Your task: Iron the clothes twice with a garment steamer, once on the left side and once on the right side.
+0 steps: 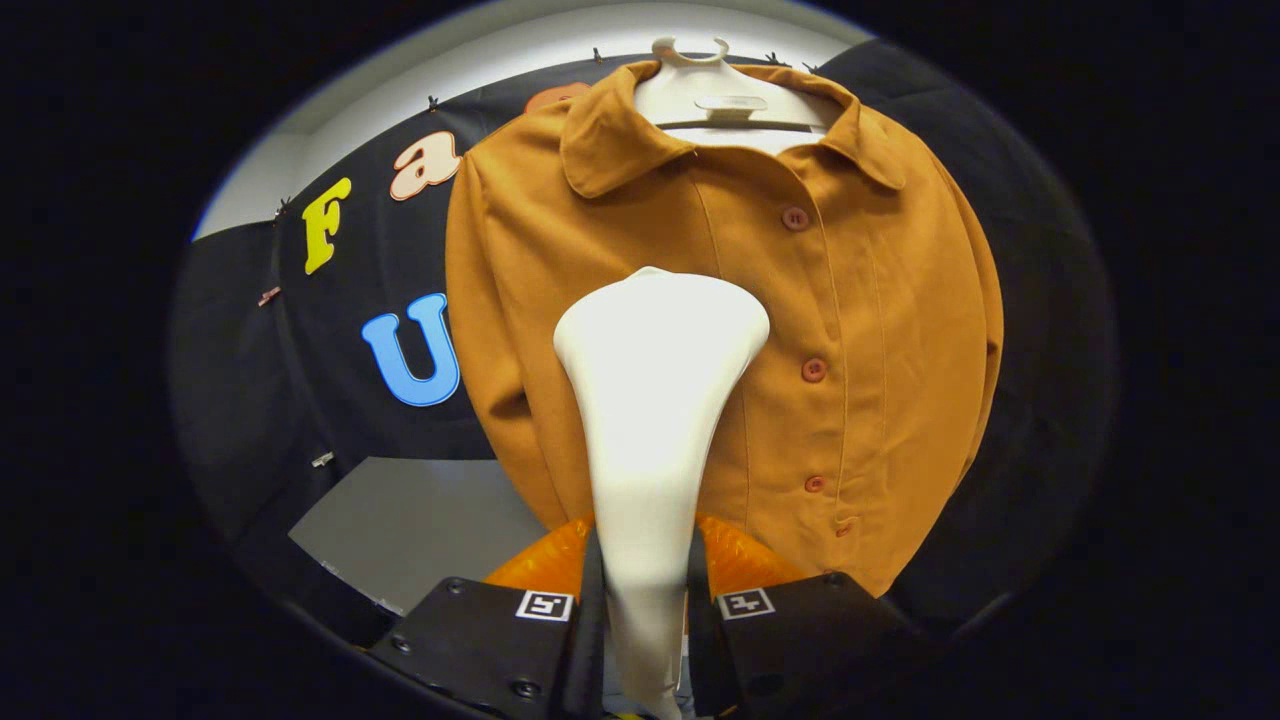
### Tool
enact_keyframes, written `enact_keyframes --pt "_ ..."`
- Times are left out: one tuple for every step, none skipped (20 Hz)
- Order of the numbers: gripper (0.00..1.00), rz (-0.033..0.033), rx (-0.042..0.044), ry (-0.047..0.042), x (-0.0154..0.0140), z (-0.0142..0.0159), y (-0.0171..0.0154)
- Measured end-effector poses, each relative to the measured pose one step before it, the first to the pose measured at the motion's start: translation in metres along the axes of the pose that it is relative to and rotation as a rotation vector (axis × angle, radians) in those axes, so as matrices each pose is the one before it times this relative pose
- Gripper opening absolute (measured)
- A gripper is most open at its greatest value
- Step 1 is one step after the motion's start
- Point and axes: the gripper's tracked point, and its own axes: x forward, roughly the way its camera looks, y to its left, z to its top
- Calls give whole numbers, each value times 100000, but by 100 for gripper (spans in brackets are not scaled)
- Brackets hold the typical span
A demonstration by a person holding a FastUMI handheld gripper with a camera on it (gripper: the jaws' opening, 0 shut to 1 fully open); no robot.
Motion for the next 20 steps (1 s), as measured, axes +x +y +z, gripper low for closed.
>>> enact_keyframes --pt "38 678 1285 1829 261 -666 -184" --pt "38 37 734 1838 381 -796 -311" --pt "37 -60 271 1911 264 -856 -230" --pt "38 144 20 1725 498 -728 -168" --pt "37 75 -114 1729 95 -871 -351" --pt "38 -325 -310 1932 26 -849 -456" --pt "38 -487 -409 1914 32 -804 -310" --pt "38 -240 -114 1284 210 -511 -124" --pt "38 -255 -171 1259 155 -677 -286" --pt "38 -284 -246 1247 348 -579 -241" --pt "38 -384 -331 1850 345 -792 -367" --pt "38 -372 -276 1754 214 -759 -280" --pt "38 -349 -95 2094 208 -819 -231" --pt "38 -286 93 2244 263 -871 -202" --pt "38 -120 331 2100 156 -872 -241" --pt "38 -15 799 1875 353 -756 -238" --pt "38 -241 876 1651 180 -639 -212" --pt "38 -329 756 1551 226 -670 -338" --pt "38 -200 685 1684 243 -685 -207" --pt "38 -51 247 1700 225 -676 -200"
